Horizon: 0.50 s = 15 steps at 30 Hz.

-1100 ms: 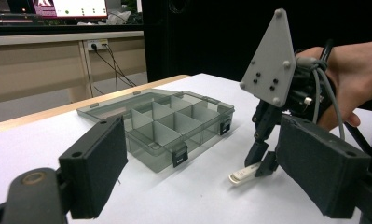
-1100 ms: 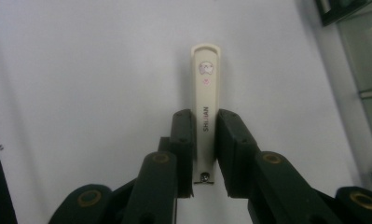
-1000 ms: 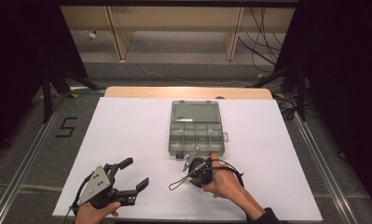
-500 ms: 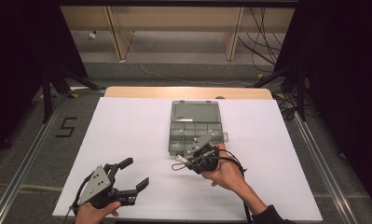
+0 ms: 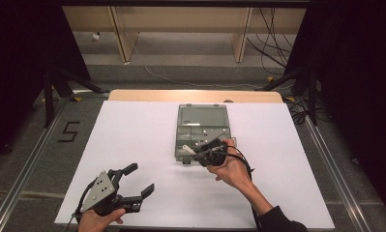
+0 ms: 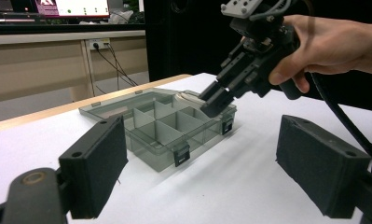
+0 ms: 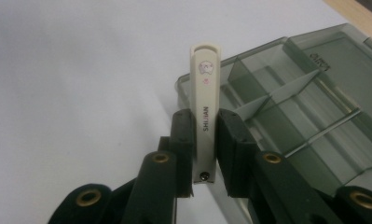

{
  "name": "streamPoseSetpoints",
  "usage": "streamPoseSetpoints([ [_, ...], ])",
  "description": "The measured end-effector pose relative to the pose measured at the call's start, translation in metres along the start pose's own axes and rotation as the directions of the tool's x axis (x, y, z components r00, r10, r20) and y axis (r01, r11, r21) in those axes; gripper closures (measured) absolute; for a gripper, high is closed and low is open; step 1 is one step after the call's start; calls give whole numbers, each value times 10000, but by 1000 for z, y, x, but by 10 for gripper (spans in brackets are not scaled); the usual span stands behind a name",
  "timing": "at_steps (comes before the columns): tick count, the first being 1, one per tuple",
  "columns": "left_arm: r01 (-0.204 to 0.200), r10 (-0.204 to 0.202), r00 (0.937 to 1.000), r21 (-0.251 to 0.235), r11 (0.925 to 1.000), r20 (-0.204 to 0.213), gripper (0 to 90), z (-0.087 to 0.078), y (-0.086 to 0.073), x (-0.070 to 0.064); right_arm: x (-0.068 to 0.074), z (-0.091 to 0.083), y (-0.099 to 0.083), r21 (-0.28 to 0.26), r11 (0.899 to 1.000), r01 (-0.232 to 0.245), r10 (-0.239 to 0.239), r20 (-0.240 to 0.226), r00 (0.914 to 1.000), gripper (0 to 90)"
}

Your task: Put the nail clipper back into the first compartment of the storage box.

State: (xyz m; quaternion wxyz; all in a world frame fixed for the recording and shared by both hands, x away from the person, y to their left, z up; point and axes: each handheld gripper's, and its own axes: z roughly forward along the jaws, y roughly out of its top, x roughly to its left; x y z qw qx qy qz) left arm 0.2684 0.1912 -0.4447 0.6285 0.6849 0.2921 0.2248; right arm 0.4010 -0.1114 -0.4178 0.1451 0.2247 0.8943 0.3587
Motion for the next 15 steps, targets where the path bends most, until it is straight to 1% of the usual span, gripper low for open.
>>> streamPoseSetpoints([
  [1,1,-1,10000,-2,10000,5,157,0,0,0,-1,0,2,58,10000,-13,13,-95,10000,770],
  [2,38,-38,10000,-46,10000,11,157,0,0,0,-2,2,3,-61,10000,-16,16,35,10000,770],
  [4,32,-32,10000,-65,10000,31,157,0,0,0,-5,5,6,-122,9999,-2,4,113,9999,770],
  [5,33,-33,10000,-53,10000,24,158,0,0,0,-7,5,8,-66,10000,-32,33,85,10000,770],
  [6,20,-20,10000,-43,10000,17,157,0,0,0,-7,6,8,-143,9999,-96,98,196,9998,770],
  [7,14,-14,10000,-39,10000,9,157,0,0,0,-8,6,10,-81,9999,-146,148,196,9997,770],
  [8,14,-14,10000,-42,10000,7,158,0,0,0,-9,8,10,-158,9998,-117,120,201,9997,770],
  [9,31,-30,10000,-160,9999,81,157,1,0,0,-10,8,12,-37,9999,-135,136,134,9998,770],
  [10,16,-16,10000,-73,10000,27,158,0,0,0,-10,10,12,-181,9997,-154,160,304,9994,770],
  [12,37,-37,10000,-53,10000,7,157,0,0,0,-13,11,13,-104,9997,-227,230,288,9993,770],
  [13,41,-41,10000,-54,10000,11,157,0,0,0,-13,13,14,-186,9994,-293,298,300,9991,770],
  [14,1,-1,10000,-22,10000,22,157,0,0,0,-16,13,15,-111,9995,-311,313,244,9992,770],
  [15,-18,18,10000,-26,10000,26,158,0,0,0,-17,15,15,-244,9989,-393,402,397,9984,770],
])
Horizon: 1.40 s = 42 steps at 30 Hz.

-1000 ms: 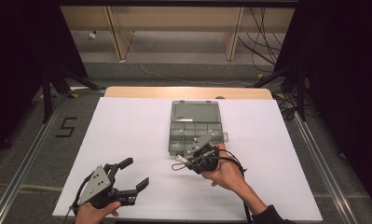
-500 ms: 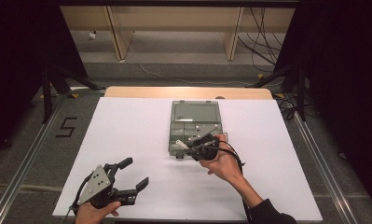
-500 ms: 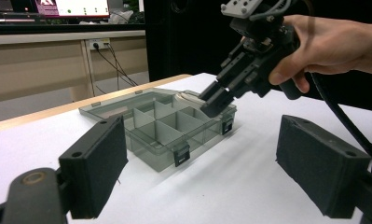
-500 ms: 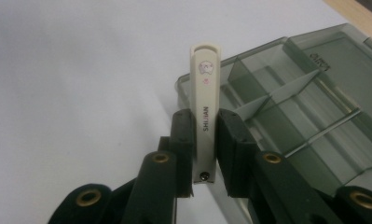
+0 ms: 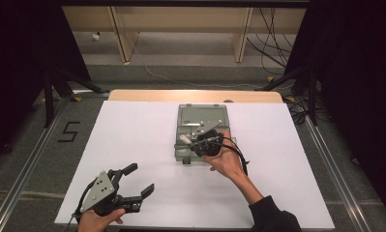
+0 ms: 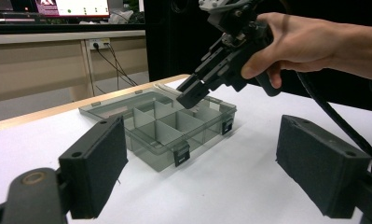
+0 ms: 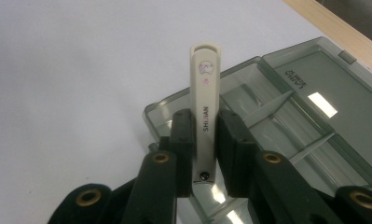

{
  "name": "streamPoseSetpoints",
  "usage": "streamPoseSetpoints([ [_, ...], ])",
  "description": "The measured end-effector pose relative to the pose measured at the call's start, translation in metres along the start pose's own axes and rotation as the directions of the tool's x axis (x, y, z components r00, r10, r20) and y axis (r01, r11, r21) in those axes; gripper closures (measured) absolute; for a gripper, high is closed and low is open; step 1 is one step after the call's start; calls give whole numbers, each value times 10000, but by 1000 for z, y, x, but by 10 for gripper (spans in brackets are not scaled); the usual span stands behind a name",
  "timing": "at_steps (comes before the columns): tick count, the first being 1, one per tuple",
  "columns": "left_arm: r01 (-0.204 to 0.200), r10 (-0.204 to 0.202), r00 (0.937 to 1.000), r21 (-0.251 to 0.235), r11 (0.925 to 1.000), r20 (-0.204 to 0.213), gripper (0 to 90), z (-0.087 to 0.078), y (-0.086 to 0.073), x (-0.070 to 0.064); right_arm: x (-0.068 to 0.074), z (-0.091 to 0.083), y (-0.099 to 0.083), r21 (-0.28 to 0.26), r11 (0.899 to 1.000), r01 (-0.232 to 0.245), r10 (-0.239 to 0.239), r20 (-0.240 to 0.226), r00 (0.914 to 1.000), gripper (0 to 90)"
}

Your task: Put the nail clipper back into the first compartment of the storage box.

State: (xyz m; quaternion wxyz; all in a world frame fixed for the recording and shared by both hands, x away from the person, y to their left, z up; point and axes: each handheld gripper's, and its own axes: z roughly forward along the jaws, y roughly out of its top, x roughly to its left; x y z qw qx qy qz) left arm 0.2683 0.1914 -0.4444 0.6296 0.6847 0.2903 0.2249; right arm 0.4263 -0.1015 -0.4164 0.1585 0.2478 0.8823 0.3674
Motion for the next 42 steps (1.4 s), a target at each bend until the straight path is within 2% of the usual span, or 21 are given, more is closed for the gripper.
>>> streamPoseSetpoints([
  [2,-26,26,10000,40,10000,5,158,0,0,0,-4,2,1,96,9999,-50,50,-18,10000,770],
  [5,12,-12,10000,53,10000,-28,157,0,0,0,-6,8,4,-63,9999,-157,158,144,9998,770],
  [6,17,-17,10000,51,10000,-27,157,0,0,0,-7,8,5,69,9998,-211,211,33,9998,770],
  [12,51,-51,10000,-13,10000,-7,157,0,0,0,-11,14,12,-226,9990,-382,389,301,9988,770],
  [14,37,-37,10000,-30,10000,11,157,0,0,0,-13,15,14,-137,9989,-440,443,195,9988,770],
  [18,74,-74,10000,-4,10000,1,157,1,-1,0,-15,23,17,-262,9981,-555,565,409,9976,770],
  [21,73,-73,10000,-28,10000,6,157,0,0,0,-18,28,21,-114,9971,-755,758,317,9966,770],
  [23,64,-64,10000,-26,10000,16,157,0,0,0,-20,33,23,-266,9964,-801,813,493,9955,770],
  [24,45,-45,10000,-12,10000,18,157,0,0,0,-21,32,24,-146,9964,-832,836,334,9959,771],
  [25,49,-49,10000,-15,10000,17,157,0,0,0,-21,35,24,-376,9957,-846,865,512,9949,771],
  [26,61,-61,10000,-9,10000,19,157,0,0,0,-21,36,24,-412,9954,-864,884,496,9949,771],
  [27,84,-84,10000,-9,10000,24,157,0,0,0,-23,34,25,-195,9958,-894,900,319,9954,771],
  [33,95,-95,10000,-13,10000,24,157,1,-1,0,-23,40,25,-195,9958,-894,905,631,9939,771],
  [38,74,-74,10000,-19,10000,33,157,0,0,0,-24,41,24,-228,9957,-902,915,601,9940,771],
  [40,86,-85,10000,-26,10000,28,157,0,0,0,-24,42,23,-140,9938,-1103,1110,602,9920,771],
  [41,80,-79,10000,-23,10000,31,157,0,0,0,-26,41,23,-42,9950,-993,994,547,9935,771],
  [42,73,-73,10000,-23,10000,37,157,0,0,0,-25,41,23,95,9937,-1120,1114,490,9926,771],
])
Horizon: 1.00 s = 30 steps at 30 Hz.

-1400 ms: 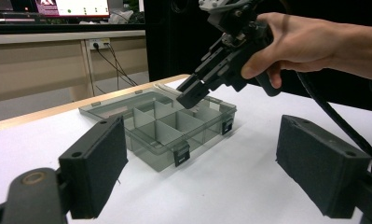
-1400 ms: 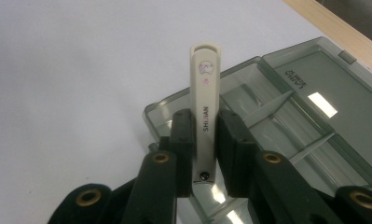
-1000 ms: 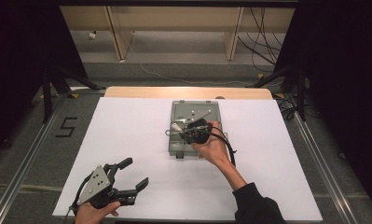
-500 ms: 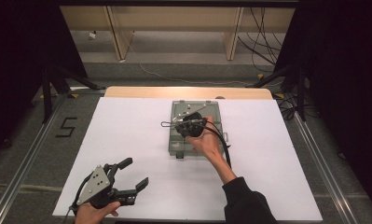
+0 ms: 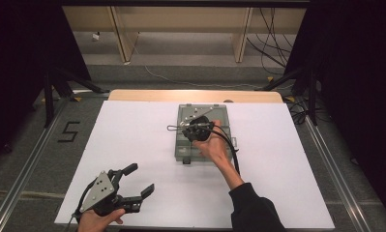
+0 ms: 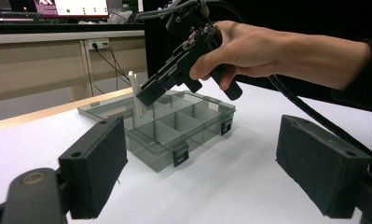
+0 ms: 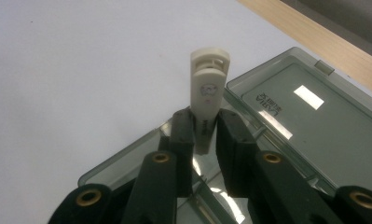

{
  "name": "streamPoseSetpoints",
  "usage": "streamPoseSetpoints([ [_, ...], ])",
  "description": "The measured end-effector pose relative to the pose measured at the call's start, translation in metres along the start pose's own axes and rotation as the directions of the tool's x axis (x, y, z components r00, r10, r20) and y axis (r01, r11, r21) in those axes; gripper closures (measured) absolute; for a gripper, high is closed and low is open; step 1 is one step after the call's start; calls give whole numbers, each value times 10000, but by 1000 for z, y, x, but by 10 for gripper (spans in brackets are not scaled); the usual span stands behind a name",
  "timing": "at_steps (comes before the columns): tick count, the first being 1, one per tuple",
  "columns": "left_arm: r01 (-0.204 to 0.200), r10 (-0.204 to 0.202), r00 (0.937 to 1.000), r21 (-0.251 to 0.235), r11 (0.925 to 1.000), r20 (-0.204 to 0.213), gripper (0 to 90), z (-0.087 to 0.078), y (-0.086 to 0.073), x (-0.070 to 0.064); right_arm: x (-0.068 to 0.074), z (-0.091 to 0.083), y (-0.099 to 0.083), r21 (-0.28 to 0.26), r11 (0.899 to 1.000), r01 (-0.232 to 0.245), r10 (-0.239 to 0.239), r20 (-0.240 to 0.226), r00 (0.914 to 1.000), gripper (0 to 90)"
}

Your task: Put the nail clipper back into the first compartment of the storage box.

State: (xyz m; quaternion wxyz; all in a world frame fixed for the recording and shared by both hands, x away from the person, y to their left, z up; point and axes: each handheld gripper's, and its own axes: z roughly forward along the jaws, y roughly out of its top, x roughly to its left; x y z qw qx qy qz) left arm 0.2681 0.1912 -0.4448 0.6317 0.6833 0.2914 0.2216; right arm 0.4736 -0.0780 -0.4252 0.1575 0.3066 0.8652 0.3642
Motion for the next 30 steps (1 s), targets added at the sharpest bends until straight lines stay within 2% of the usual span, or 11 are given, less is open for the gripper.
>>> streamPoseSetpoints([
  [1,-2,2,10000,2,10000,0,157,0,0,0,-1,1,-1,-136,9998,122,-120,80,9999,771],
  [3,-6,6,10000,1,10000,-9,157,0,0,0,1,4,-2,-147,9999,-1,2,99,10000,770],
  [4,2,-2,10000,4,10000,-8,157,0,0,0,1,3,-2,62,9999,-108,109,-92,9999,770],
  [5,-10,10,10000,4,10000,-6,157,0,0,0,0,4,-3,14,10000,50,-50,-65,10000,770],
  [11,-7,7,10000,3,10000,-5,157,0,0,0,-4,10,-9,-97,9999,-94,94,42,9999,770],
  [12,-3,3,10000,-3,10000,-8,157,0,0,0,-3,9,-10,20,9994,-354,354,-81,9993,770],
  [13,5,-5,10000,-8,10000,-8,157,0,0,0,-5,11,-11,-34,9999,-155,155,38,9999,770],
  [17,-4,4,10000,2,10000,-8,157,0,0,0,-5,12,-11,212,9991,-363,366,-108,9993,770],
  [25,-22,22,10000,17,10000,-12,157,0,0,0,-6,17,-13,54,9992,-402,402,33,9992,769],
  [29,2,-2,10000,-5,10000,3,157,0,0,0,-6,18,-12,369,9976,-587,589,-51,9983,769],
  [30,3,-3,10000,-7,10000,6,157,0,0,-1,-8,19,-13,302,9986,-431,430,25,9991,769],
])
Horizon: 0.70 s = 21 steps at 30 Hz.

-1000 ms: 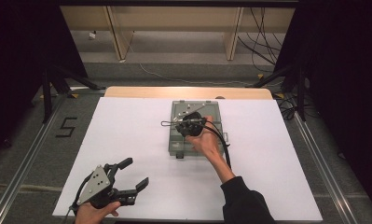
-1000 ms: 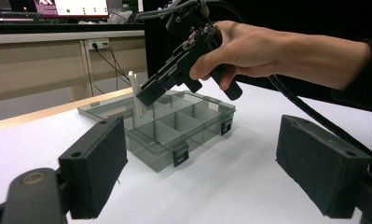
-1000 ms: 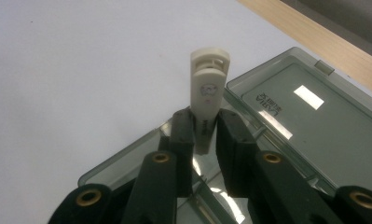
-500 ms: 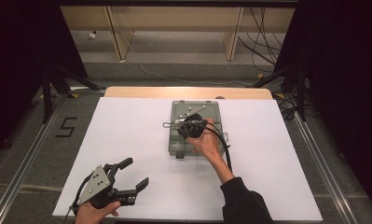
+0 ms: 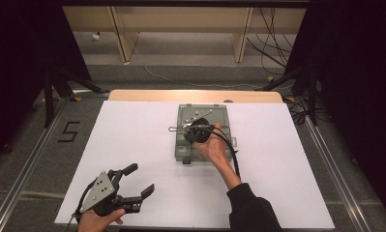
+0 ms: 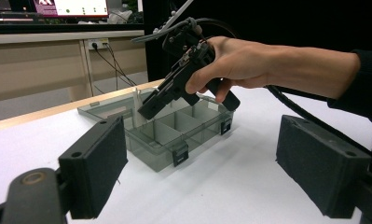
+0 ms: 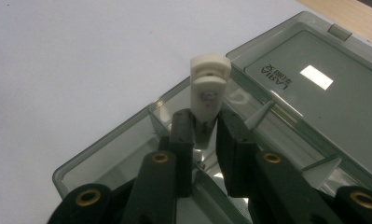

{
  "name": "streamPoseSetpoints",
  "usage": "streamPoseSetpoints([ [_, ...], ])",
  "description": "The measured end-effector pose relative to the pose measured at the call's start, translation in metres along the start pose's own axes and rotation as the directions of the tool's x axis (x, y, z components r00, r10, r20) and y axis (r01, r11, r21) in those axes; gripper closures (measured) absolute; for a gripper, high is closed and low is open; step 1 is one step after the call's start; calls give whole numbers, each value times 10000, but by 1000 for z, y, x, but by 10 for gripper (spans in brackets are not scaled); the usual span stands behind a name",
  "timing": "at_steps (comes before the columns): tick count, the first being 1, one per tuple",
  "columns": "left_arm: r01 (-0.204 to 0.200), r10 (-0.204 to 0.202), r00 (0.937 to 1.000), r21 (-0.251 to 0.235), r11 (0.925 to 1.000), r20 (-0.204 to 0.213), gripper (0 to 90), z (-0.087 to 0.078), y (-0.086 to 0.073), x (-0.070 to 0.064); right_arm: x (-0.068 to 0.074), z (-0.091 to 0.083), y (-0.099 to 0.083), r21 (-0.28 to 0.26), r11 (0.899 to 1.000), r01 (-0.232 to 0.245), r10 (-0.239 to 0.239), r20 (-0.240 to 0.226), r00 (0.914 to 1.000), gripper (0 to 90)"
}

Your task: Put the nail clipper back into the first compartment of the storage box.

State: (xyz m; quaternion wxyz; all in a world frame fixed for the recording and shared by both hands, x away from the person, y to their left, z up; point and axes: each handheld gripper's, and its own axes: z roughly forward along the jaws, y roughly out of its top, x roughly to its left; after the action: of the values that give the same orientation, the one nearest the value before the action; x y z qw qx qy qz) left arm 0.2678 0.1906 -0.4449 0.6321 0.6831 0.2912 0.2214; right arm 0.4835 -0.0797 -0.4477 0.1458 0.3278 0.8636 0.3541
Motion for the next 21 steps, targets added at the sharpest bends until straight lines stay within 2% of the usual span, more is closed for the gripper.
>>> streamPoseSetpoints([
  [3,17,-17,10000,7,10000,-3,157,0,0,0,0,2,0,-152,9997,-205,205,24,9998,762],
  [6,0,0,10000,-5,10000,3,157,0,0,0,1,0,2,17,9990,-448,448,-122,9989,719],
  [7,1,-1,10000,-6,10000,8,157,0,0,0,0,1,2,-168,9995,-276,276,25,9996,704],
  [10,20,-20,10000,6,10000,-7,157,0,0,0,-1,1,2,-332,9992,-218,220,72,9997,672],
  [12,10,-10,10000,0,10000,5,157,0,0,0,1,0,3,-562,9979,-336,347,177,9992,654],
  [13,10,-10,10000,0,10000,5,157,0,0,0,2,-1,3,-485,9975,-519,524,99,9986,645],
  [14,10,-10,10000,16,10000,0,157,0,0,0,0,-2,4,-515,9985,-209,216,141,9997,645],
  [15,10,-10,10000,19,10000,-3,157,0,0,0,1,-3,5,-560,9979,-319,327,124,9994,635],
  [17,10,-10,10000,20,10000,5,157,0,0,0,0,-6,7,-630,9979,-139,154,224,9996,596],
  [19,9,-9,10000,8,10000,6,157,0,0,0,0,-9,9,-792,9964,-294,313,230,9992,534],
  [20,11,-11,10000,8,10000,3,157,0,0,0,0,-12,11,-860,9956,-366,385,204,9991,534],
  [21,15,-15,10000,11,10000,8,157,0,0,0,-1,-13,11,-996,9948,-214,243,281,9993,531],
])
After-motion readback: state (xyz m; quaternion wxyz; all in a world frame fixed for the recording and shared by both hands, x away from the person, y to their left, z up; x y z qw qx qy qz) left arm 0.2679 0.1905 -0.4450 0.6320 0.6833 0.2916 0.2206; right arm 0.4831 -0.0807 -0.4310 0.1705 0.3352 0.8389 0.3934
